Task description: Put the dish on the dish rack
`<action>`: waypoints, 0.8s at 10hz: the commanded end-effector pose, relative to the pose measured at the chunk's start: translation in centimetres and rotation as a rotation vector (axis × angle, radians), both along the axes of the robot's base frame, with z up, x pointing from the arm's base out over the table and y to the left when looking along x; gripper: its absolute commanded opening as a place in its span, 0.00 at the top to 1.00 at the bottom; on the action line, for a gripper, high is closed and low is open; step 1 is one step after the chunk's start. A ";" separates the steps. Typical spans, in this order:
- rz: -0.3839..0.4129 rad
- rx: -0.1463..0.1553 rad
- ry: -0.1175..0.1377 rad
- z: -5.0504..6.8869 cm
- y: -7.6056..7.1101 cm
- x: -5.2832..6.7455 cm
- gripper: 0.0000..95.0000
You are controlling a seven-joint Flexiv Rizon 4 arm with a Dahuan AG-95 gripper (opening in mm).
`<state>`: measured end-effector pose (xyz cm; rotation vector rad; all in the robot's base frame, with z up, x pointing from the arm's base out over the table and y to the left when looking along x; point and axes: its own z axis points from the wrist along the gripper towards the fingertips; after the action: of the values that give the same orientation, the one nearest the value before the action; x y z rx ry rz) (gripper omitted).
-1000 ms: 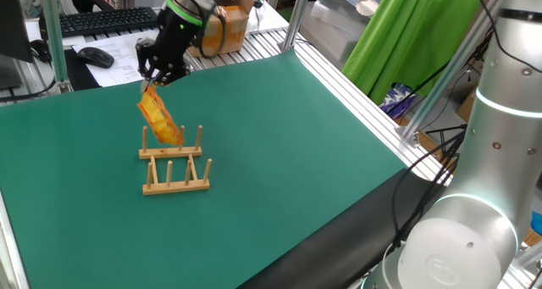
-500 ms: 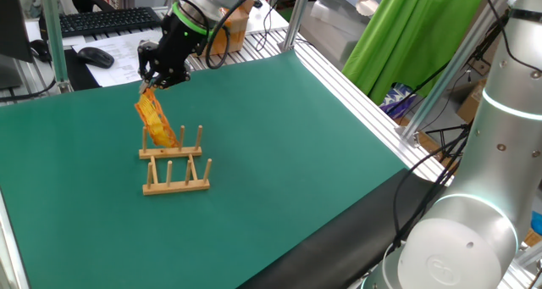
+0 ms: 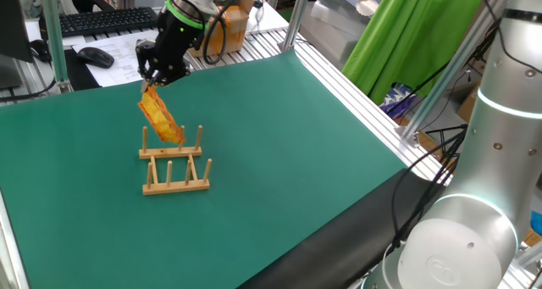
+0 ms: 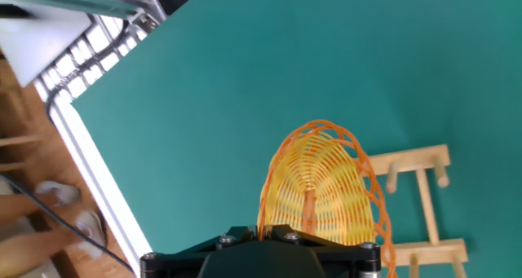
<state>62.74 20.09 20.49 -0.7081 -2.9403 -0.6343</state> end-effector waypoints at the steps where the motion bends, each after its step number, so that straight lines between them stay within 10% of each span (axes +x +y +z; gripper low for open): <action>1: -0.005 0.028 -0.010 -0.3 -0.6 0.0 1.00; 8: -0.010 0.026 -0.054 -1.7 -0.5 -1.9 1.00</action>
<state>60.59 19.56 18.87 -0.7363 -2.9814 -0.6960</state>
